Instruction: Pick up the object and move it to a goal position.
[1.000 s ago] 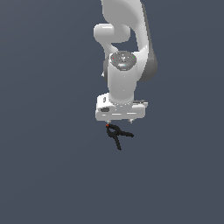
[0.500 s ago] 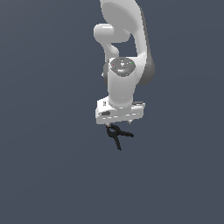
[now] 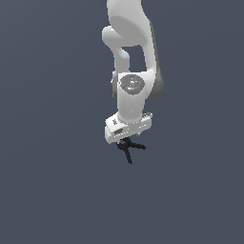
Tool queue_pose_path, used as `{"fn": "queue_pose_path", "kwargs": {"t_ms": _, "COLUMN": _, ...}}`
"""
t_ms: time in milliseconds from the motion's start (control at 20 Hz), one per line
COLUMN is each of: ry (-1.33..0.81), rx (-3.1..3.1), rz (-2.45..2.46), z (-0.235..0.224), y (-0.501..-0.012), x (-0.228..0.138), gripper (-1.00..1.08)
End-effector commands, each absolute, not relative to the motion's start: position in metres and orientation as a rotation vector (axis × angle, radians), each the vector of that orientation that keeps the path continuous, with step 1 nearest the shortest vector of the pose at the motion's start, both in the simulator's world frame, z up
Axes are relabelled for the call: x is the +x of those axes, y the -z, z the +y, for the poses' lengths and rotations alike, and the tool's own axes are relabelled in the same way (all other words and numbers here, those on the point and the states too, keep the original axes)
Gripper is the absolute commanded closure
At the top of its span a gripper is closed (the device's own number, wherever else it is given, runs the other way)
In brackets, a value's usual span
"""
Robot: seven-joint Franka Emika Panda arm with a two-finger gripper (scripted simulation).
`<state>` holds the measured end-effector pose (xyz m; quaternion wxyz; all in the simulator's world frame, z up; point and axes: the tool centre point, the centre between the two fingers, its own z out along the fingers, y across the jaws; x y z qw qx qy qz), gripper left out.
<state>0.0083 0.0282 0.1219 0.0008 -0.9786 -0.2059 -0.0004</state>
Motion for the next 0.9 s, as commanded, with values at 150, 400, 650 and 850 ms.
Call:
{"fn": "queue_pose_path", "kwargs": {"t_ms": 150, "ry": 0.0, "rx": -3.016, "rz": -0.885, "z": 0.027, "y": -0.099, "x": 0.003, "gripper": -0.92}}
{"fn": "queue_pose_path", "kwargs": {"t_ms": 400, "ry": -0.001, "rx": -2.963, "rz": -1.048, "z": 0.027, "y": -0.084, "x": -0.001, "gripper": -0.92}}
{"fn": "queue_pose_path", "kwargs": {"t_ms": 650, "ry": 0.0, "rx": -2.923, "rz": -1.152, "z": 0.027, "y": -0.074, "x": -0.004, "gripper": -0.92}}
{"fn": "queue_pose_path", "kwargs": {"t_ms": 850, "ry": 0.0, "rx": -2.905, "rz": -1.196, "z": 0.027, "y": -0.07, "x": -0.005, "gripper": -0.92}}
